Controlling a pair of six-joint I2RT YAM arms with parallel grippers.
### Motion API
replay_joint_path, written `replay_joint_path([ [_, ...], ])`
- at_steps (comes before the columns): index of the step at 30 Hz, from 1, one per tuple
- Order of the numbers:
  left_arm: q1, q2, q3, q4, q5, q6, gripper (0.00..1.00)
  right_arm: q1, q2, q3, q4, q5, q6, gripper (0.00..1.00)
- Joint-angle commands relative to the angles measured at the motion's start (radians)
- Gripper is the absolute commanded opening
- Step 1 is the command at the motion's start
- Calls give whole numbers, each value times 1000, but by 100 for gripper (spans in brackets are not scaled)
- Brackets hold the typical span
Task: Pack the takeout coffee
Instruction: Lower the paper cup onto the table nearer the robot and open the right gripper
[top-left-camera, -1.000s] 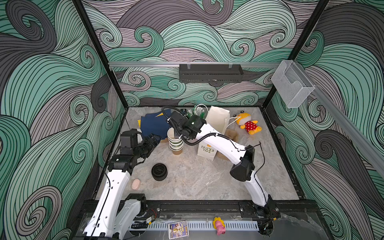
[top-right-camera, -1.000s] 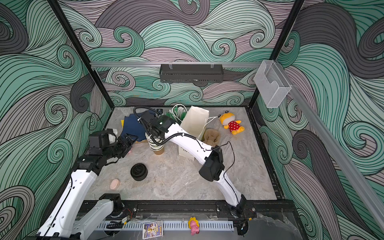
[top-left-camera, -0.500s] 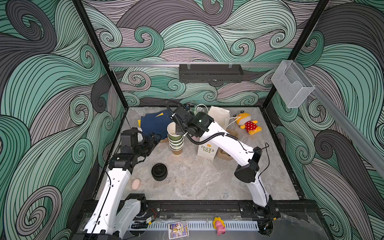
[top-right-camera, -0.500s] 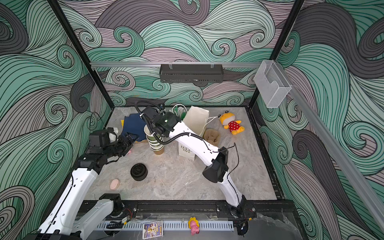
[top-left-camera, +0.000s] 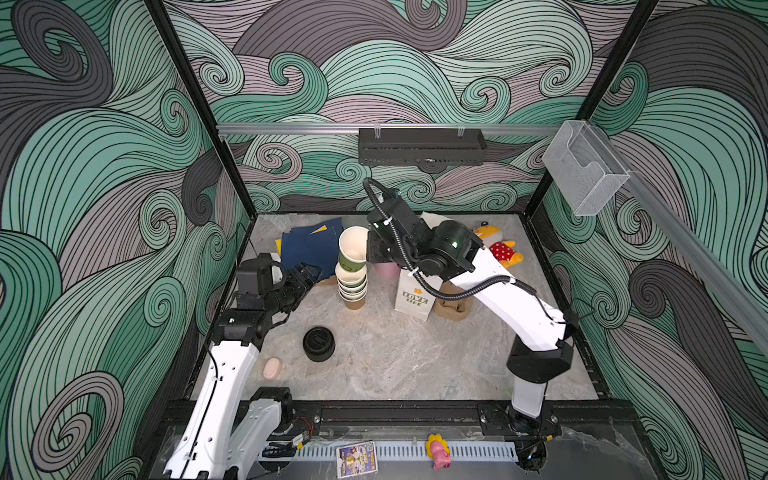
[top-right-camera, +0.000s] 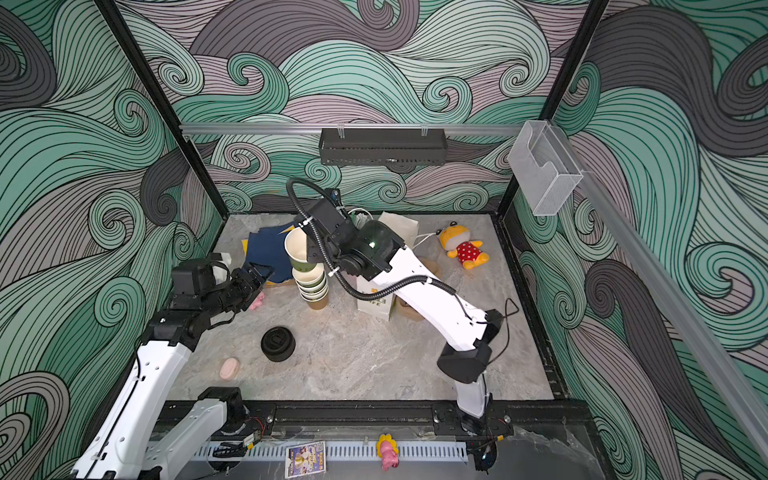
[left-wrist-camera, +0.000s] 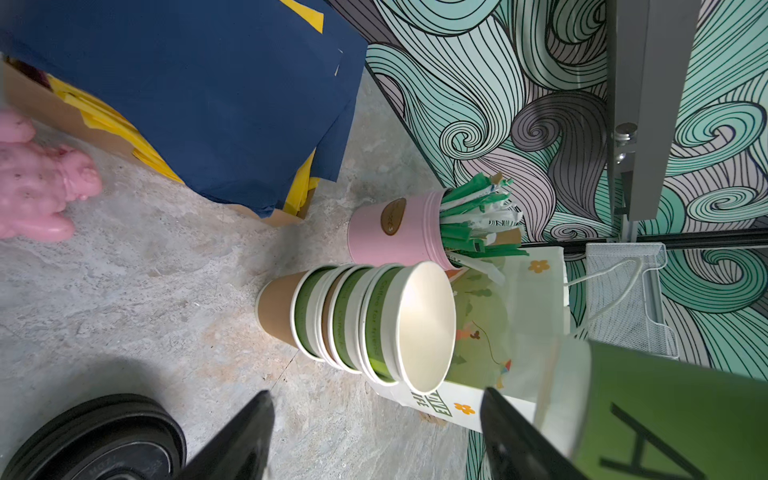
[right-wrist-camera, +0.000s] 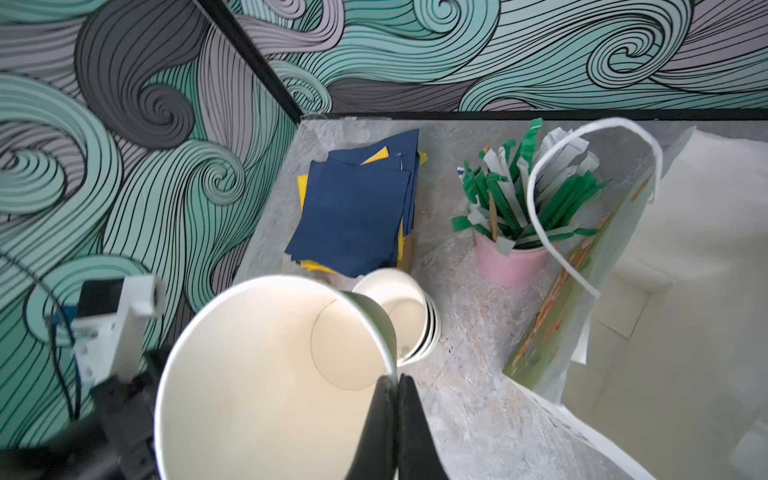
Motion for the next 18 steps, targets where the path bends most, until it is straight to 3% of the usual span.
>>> replay_joint_path([
  [1, 4, -43, 2, -76, -54, -22, 81, 54, -109, -225, 93, -18, -100, 0],
  [5, 4, -102, -29, -146, -128, -31, 81, 126, -281, -589, 329, -74, -122, 0],
  [11, 6, -186, -63, -255, -227, -79, 83, 198, -403, -962, 540, -79, -116, 0],
  [14, 6, -218, -79, -302, -263, -93, 83, 201, -399, -1081, 611, -91, -104, 0],
  [18, 5, -234, -91, -331, -272, -99, 83, 200, -348, -1124, 631, -81, -80, 0],
])
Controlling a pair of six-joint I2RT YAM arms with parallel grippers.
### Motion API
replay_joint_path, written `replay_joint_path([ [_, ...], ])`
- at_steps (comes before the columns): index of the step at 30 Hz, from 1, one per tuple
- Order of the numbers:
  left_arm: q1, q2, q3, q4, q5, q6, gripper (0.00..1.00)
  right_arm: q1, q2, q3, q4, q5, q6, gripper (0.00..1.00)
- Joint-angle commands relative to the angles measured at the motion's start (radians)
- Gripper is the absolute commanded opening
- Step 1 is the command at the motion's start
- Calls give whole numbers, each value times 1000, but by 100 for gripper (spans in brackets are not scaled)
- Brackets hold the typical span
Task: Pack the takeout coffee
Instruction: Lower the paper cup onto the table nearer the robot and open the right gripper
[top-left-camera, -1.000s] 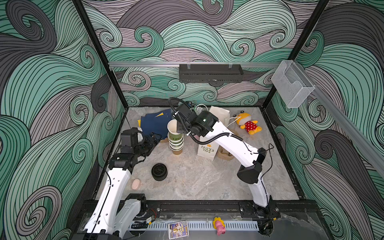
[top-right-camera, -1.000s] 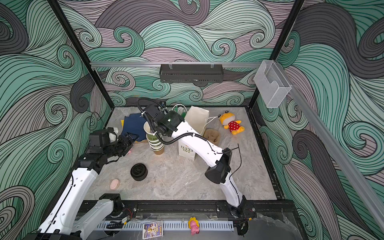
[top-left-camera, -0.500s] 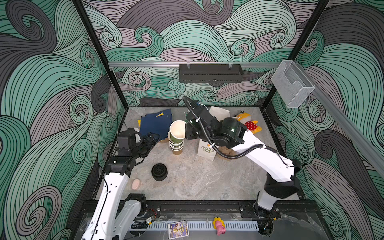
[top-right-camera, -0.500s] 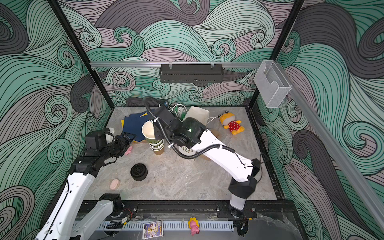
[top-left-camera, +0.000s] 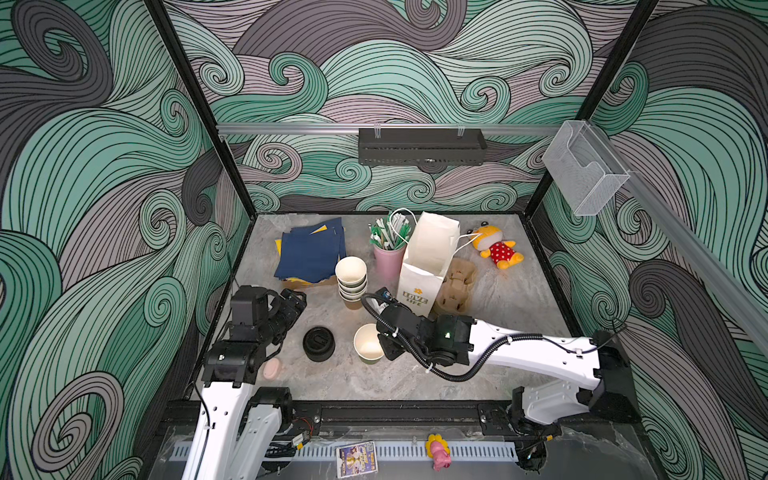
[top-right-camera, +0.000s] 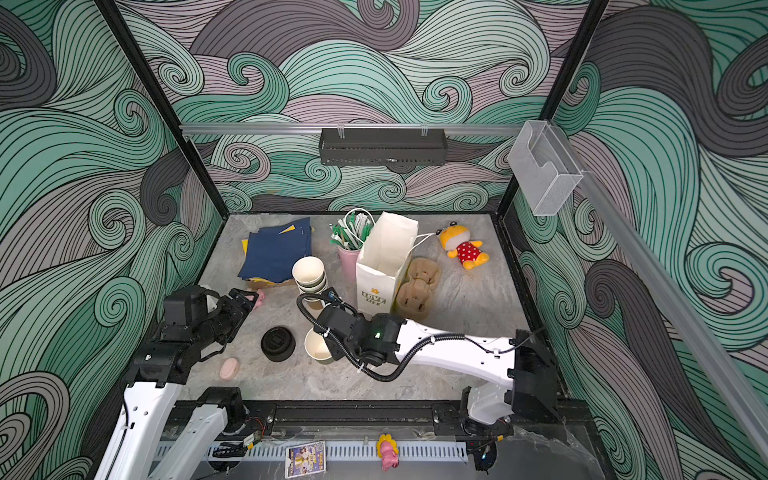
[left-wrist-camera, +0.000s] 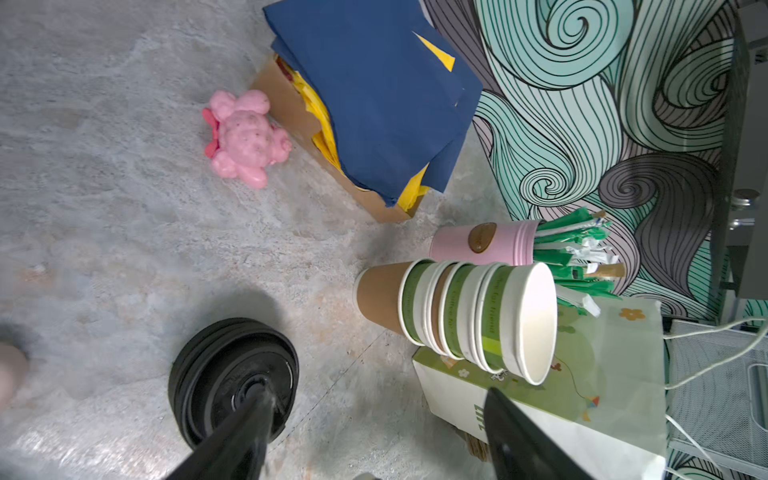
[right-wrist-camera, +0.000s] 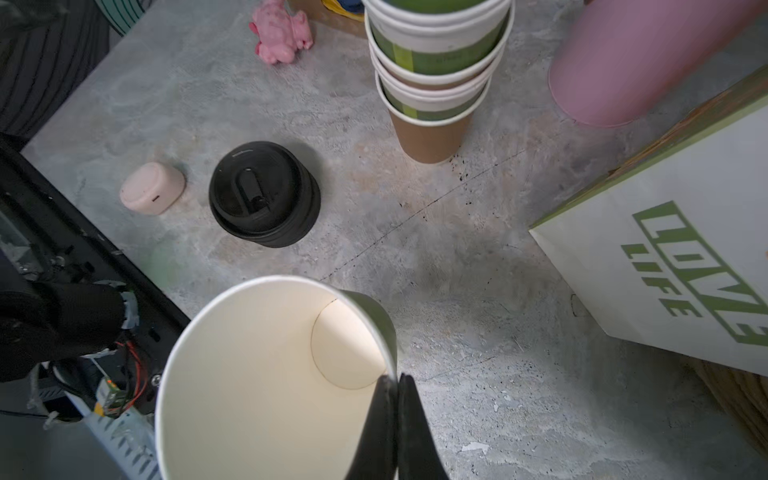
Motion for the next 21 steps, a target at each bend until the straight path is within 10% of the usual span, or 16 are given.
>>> replay_joint_path([
  [1, 5, -7, -5, -68, -39, -15, 83, -2, 23, -5, 92, 9, 33, 0],
  [21, 6, -20, -29, -73, 5, -13, 83, -40, 134, -32, 79, 36, 75, 0],
])
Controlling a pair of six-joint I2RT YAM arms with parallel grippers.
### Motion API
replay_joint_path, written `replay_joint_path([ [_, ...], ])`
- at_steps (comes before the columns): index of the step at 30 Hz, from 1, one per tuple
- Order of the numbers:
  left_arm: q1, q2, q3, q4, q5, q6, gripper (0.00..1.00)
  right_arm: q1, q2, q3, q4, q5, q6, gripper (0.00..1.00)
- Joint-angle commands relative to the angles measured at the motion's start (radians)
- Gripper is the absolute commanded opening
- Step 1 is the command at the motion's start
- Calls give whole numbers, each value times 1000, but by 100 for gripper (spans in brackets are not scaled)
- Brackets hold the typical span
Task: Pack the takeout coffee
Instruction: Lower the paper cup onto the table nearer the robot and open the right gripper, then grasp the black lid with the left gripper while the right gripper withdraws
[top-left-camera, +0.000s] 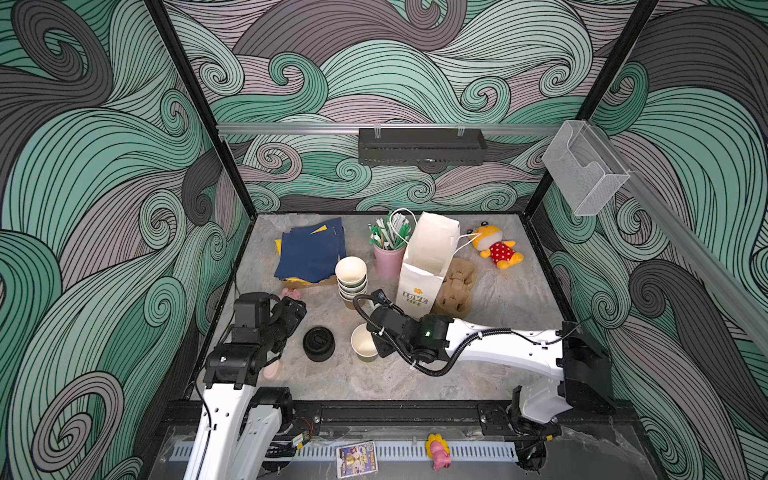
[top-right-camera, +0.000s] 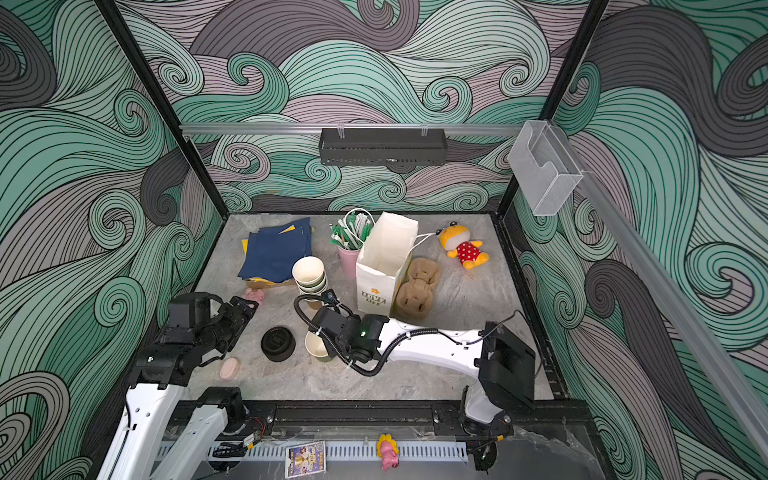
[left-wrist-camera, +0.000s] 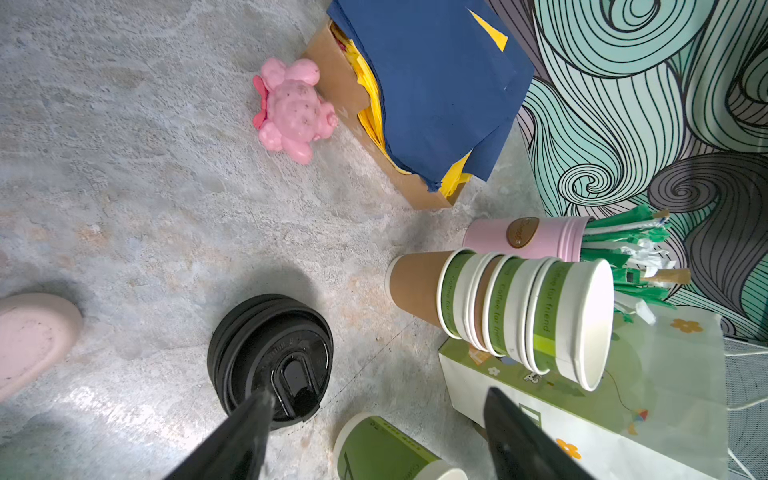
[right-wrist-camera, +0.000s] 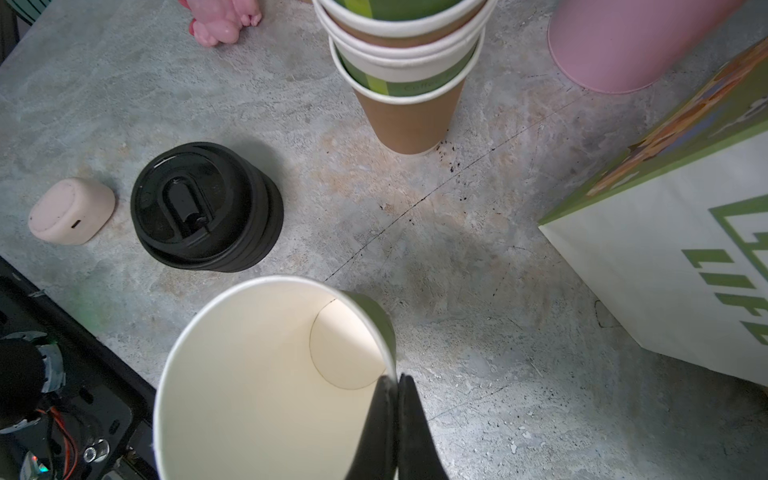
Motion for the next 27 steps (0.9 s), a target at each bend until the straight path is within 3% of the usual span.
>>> replay_joint_path([
  [1, 6, -10, -4, -17, 14, 0, 83, -6, 19, -13, -13, 21, 26, 0],
  [4, 6, -7, -4, -16, 19, 4, 83, -6, 19, -13, -20, 20, 28, 0],
  [9, 6, 1, 8, -20, 23, 26, 83, -5, -23, 10, -64, 23, 32, 28],
  [12, 6, 23, 37, -61, 32, 84, 83, -2, -82, 32, -111, 26, 30, 37],
  [20, -14, 280, 220, -269, 107, 369, 84, -3, -234, 52, -201, 58, 26, 46],
  [23, -91, 396, 271, -377, 66, 437, 86, -5, -265, 54, -208, 82, 28, 47],
  [27, -218, 447, 230, -377, -24, 435, 87, -5, -274, 59, -219, 89, 26, 48],
])
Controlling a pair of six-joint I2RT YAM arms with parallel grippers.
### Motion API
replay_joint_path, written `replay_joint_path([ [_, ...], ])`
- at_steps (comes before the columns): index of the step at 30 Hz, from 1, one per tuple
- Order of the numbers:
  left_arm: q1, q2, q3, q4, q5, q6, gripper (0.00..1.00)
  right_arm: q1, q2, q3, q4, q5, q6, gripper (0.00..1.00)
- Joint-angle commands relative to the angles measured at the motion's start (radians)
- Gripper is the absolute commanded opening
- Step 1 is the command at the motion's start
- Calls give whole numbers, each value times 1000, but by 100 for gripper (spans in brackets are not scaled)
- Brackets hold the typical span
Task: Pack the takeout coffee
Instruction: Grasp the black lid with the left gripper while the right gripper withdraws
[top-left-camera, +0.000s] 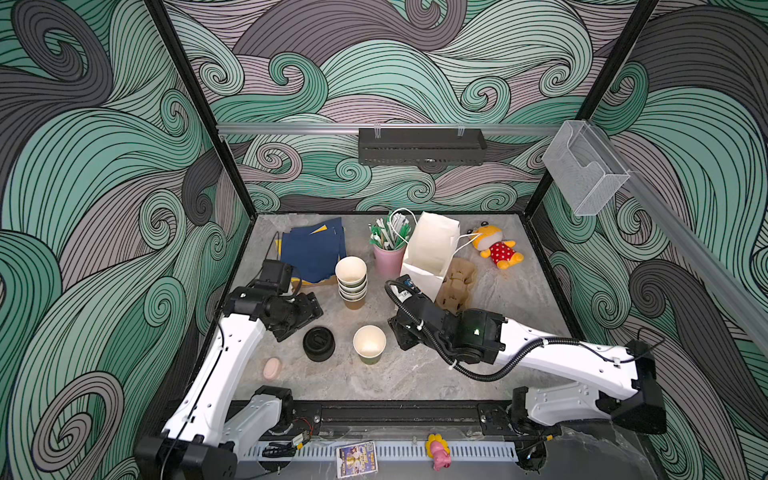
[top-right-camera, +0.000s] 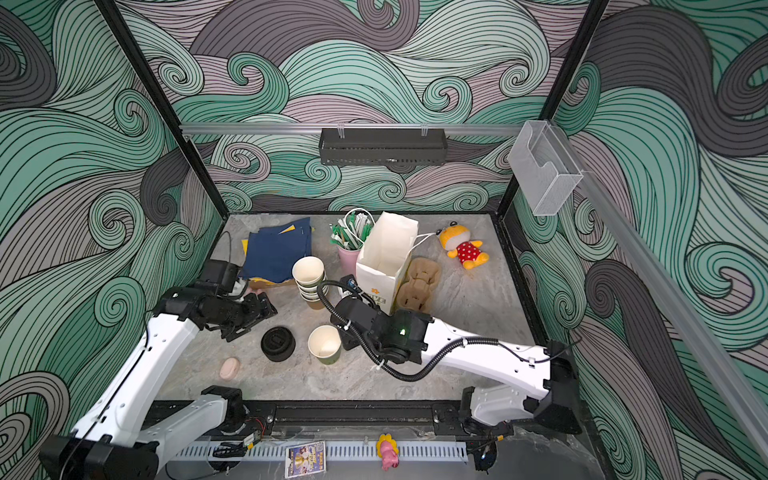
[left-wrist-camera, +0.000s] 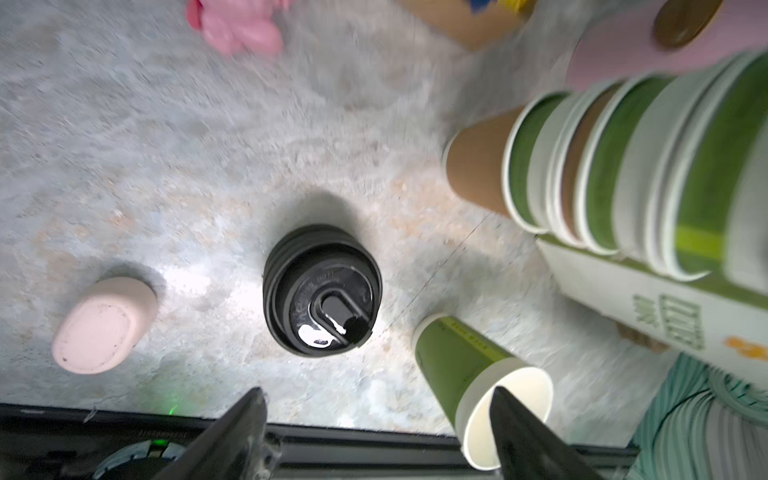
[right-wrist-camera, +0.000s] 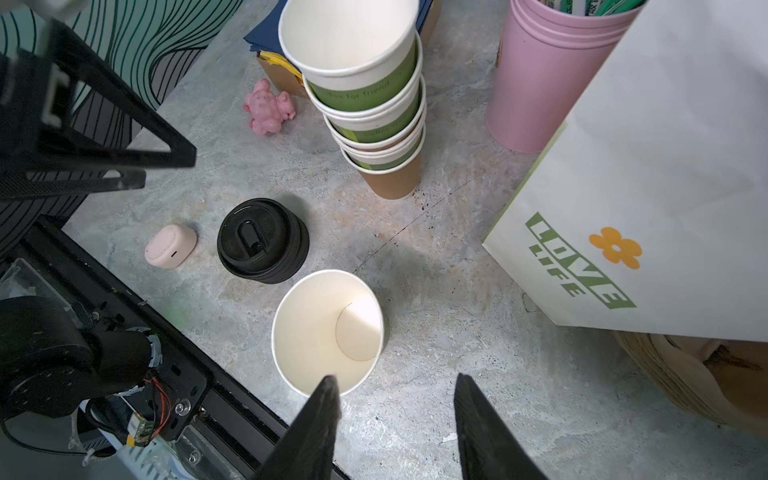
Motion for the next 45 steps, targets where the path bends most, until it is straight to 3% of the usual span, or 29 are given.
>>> replay_joint_path([
  [1, -76, 11, -28, -86, -78, 52, 87, -5, -4, 16, -46, 37, 11, 48],
  [6, -132, 28, -88, -11, -157, 26, 87, -4, -13, -1, -63, 35, 28, 48],
  [17, -186, 167, -124, 144, -193, 20, 81, -5, -42, -19, -63, 63, 21, 49],
  [33, -208, 252, -167, 164, -237, 23, 81, -6, -59, -42, -60, 65, 39, 51],
  [45, -213, 271, -167, 167, -252, 30, 72, -5, -64, -46, -60, 67, 47, 52],
])
